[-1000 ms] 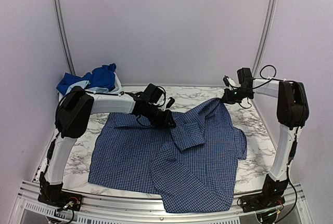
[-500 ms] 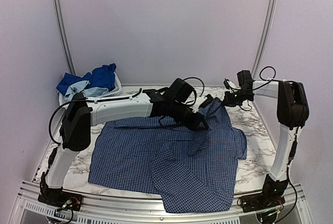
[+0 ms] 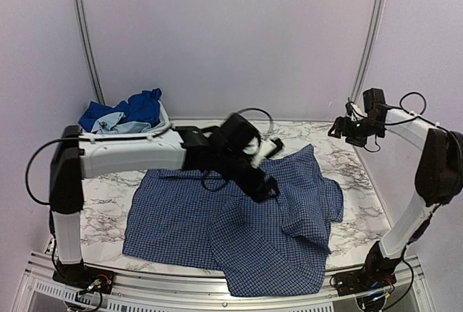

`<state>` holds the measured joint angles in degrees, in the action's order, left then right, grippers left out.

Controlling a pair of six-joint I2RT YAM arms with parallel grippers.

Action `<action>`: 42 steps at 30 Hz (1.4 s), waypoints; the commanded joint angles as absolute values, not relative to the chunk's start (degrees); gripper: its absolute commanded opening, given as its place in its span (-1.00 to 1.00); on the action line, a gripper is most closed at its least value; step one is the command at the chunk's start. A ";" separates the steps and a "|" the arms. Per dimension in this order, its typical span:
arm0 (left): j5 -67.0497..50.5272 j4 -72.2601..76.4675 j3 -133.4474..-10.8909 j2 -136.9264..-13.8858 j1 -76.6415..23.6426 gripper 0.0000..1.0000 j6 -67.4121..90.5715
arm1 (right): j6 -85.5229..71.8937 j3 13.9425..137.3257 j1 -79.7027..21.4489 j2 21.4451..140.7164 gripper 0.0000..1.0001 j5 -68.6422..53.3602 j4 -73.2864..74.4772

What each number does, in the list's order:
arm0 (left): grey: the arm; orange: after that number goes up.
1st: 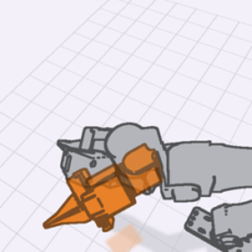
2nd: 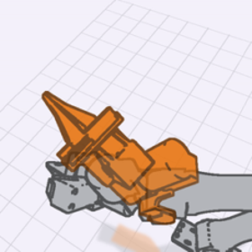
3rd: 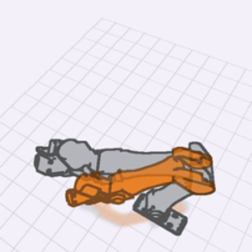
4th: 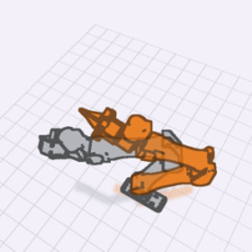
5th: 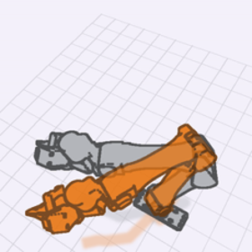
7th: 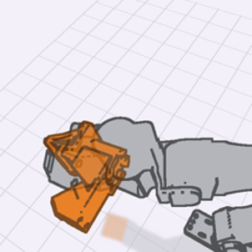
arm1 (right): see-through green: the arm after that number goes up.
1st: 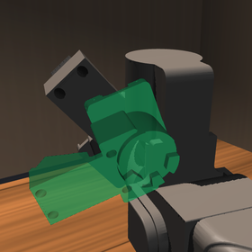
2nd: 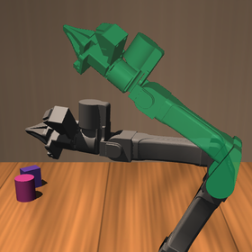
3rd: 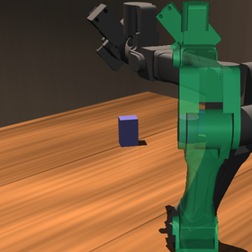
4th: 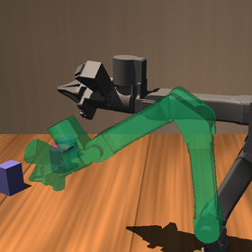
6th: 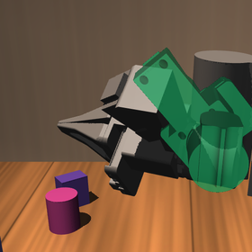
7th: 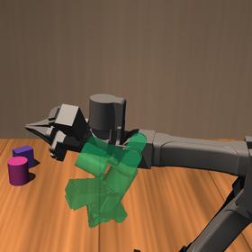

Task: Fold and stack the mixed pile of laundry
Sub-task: Fold the flattened shirt at the center of the board.

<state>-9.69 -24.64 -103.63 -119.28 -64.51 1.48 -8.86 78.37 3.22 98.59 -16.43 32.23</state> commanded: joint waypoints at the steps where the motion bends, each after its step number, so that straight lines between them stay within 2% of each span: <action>1: -6.90 -12.42 -86.15 -104.07 -52.33 0.98 21.47 | -14.93 70.92 2.81 89.34 0.60 -27.15 35.43; 3: -6.84 -7.35 -77.95 -97.36 -47.47 0.98 27.57 | -16.23 66.37 1.16 85.62 0.60 -33.31 36.39; 5: -5.90 -5.20 -72.04 -92.59 -43.11 0.98 30.59 | -16.47 62.01 -1.91 82.11 0.60 -34.20 39.05; 10: 1.91 -9.80 -64.20 -86.15 -38.62 0.98 33.92 | -17.67 52.90 -5.72 71.22 0.62 -35.60 47.60; 13: 1.97 -13.54 -62.69 -86.44 -36.59 0.98 36.64 | -16.13 50.18 -7.78 64.92 0.78 -36.08 52.48; 18: 4.67 -18.33 -61.07 -86.95 -34.96 0.96 41.55 | -15.43 44.23 -12.30 64.53 0.86 -32.90 54.13; 22: 5.98 -18.98 -59.95 -87.52 -33.75 0.88 44.01 | -19.05 37.62 -12.82 65.96 0.83 -37.50 46.16; 23: 5.64 -18.98 -59.94 -88.23 -33.22 0.84 44.34 | -20.21 36.44 -12.90 66.77 0.78 -38.12 43.84; 27: 2.46 -18.04 -60.06 -92.13 -30.49 0.72 45.73 | -24.76 33.31 -12.91 73.26 0.27 -40.56 31.48; 30: 0.53 -17.52 -60.83 -94.26 -29.20 0.65 44.99 | -26.39 34.78 -12.92 79.14 0.04 -39.22 27.17; 34: 1.26 -17.37 -60.36 -93.73 -28.45 0.55 44.78 | -26.03 37.33 -11.54 87.18 -0.65 -37.29 22.68; 36: 1.82 -17.27 -59.77 -93.44 -28.18 0.53 45.11 | -24.17 38.65 -8.44 91.04 -0.90 -37.45 21.68; 38: 1.80 -17.24 -59.47 -93.50 -27.76 0.49 45.45 | -21.58 41.31 -3.65 94.80 -1.00 -37.35 22.27; 42: 0.99 -16.29 -59.27 -93.83 -27.60 0.48 45.86 | -14.85 51.60 1.42 99.64 -1.00 -34.96 28.53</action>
<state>1.74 -16.75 -59.96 -94.48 -28.08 45.15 -21.80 43.75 -3.16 95.64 -41.98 26.55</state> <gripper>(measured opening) 0.743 0.002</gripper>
